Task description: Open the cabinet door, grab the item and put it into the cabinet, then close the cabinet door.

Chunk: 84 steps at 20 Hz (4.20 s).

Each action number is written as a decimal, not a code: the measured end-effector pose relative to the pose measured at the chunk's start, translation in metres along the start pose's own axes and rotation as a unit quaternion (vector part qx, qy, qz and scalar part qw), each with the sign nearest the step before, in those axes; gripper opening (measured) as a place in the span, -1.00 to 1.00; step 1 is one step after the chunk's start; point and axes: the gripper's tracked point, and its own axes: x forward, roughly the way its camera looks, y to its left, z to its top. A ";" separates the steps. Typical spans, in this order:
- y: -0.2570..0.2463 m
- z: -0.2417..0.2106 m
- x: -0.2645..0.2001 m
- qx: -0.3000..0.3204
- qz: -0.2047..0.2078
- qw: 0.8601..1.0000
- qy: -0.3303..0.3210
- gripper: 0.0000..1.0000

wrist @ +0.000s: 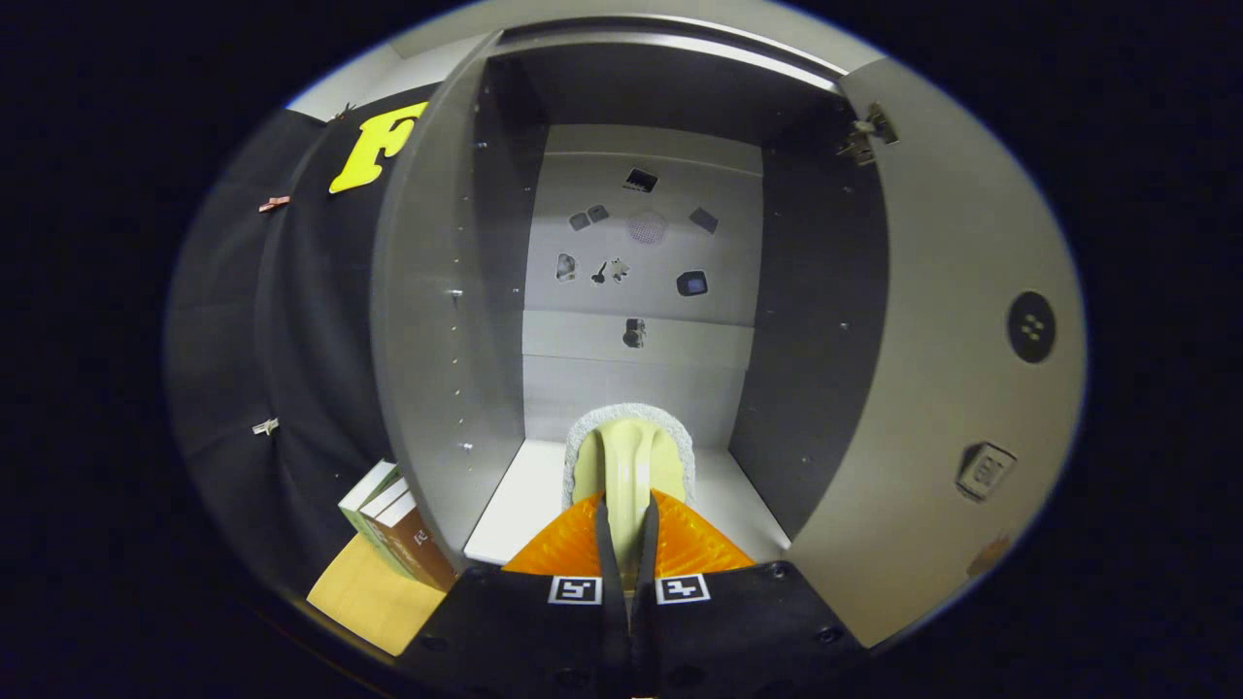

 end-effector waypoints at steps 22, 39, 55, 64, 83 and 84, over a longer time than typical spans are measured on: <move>-0.014 -0.069 0.176 0.051 0.010 0.998 0.043 -0.65; -0.013 -0.023 0.127 0.053 0.017 0.998 -0.010 0.14; 0.018 0.030 -0.150 0.086 0.034 0.989 -0.118 0.99; -0.052 -0.017 -0.289 0.078 -0.085 0.988 -0.100 0.95; -0.269 -0.013 -0.345 0.058 -0.077 0.984 -0.149 0.95; -0.271 -0.013 -0.339 0.060 -0.070 0.985 -0.143 0.95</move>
